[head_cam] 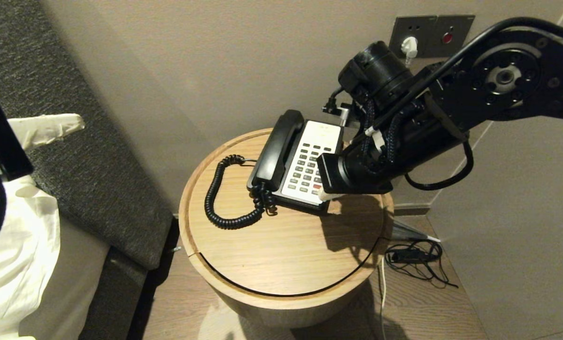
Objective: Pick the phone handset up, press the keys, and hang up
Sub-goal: End the call using the dial pad
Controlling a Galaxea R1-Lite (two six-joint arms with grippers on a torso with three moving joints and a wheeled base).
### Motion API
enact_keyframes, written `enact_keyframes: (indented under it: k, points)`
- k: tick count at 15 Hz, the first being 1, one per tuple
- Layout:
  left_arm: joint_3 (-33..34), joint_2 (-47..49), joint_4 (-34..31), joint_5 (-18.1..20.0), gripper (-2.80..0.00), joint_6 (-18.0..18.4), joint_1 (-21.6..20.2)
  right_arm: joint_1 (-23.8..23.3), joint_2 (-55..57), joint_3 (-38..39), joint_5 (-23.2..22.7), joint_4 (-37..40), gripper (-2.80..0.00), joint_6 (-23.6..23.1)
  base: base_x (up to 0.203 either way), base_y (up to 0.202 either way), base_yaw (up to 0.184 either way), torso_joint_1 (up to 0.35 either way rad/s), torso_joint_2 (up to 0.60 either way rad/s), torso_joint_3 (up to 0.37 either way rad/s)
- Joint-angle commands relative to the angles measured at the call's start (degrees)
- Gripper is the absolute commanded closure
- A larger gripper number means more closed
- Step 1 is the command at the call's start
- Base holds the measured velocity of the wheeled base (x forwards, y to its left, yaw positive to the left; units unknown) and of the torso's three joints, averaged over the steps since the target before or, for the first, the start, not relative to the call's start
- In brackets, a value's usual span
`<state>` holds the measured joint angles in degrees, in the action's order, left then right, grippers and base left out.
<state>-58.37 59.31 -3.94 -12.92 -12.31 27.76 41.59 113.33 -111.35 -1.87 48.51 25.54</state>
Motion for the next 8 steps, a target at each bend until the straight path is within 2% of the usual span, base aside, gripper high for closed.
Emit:
enact_keyframes:
  k: [1, 4, 8]
  points:
    - [0.43, -0.07, 0.04, -0.09, 0.0, -0.08, 0.02, -0.02, 1.34, -0.01, 0.01, -1.26, 0.0, -0.1, 0.0, 0.0, 0.0, 0.0, 0.0, 0.0]
    - [0.72, -0.07, 0.07, -0.09, 0.0, -0.08, 0.02, -0.2, 1.34, -0.01, 0.11, -2.28, 0.0, -2.07, 0.0, 0.0, 0.0, 0.0, 0.0, 0.0]
    - [1.25, -0.32, 0.07, -0.09, 0.0, -0.08, 0.02, -0.74, 1.36, -0.01, 0.2, -2.98, 0.0, -2.07, 0.0, 0.0, 0.0, 0.0, 0.0, 0.0]
